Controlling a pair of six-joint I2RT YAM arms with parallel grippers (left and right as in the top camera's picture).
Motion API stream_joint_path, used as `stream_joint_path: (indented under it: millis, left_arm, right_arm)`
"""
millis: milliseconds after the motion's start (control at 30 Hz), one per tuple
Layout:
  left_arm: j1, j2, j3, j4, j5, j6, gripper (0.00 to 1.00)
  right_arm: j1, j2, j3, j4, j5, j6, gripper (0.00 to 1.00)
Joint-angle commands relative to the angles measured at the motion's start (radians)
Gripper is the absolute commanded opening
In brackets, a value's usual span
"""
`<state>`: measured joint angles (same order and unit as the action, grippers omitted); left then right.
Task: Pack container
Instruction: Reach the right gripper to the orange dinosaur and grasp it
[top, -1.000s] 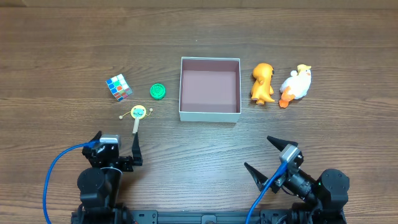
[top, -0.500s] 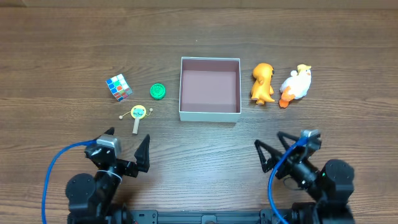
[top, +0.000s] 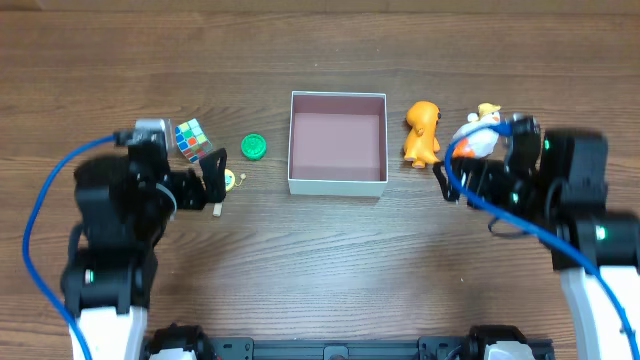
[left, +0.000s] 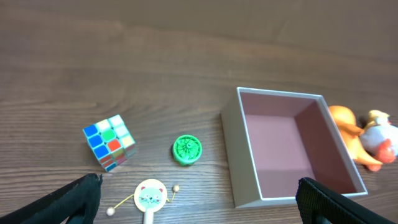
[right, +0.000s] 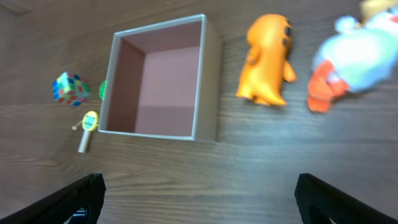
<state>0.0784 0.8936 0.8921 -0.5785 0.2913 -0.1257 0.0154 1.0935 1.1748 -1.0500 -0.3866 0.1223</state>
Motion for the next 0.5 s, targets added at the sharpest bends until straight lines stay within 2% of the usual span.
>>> stream_joint_path:
  millis: [0, 200, 467]
  left_arm:
    - [-0.003, 0.179, 0.085, -0.032, -0.003, -0.01, 1.0]
    - [-0.003, 0.345, 0.093, -0.043, -0.003, -0.01, 1.0]
    - [-0.003, 0.374, 0.093, -0.044, -0.011, -0.01, 1.0]
  right_arm:
    - [0.009, 0.121, 0.039, 0.063, -0.082, -0.019, 1.0]
    - [0.021, 0.362, 0.058, 0.167, 0.108, 0.031, 1.0]
    - [0.061, 0.598, 0.162, 0.273, 0.242, 0.102, 0.99]
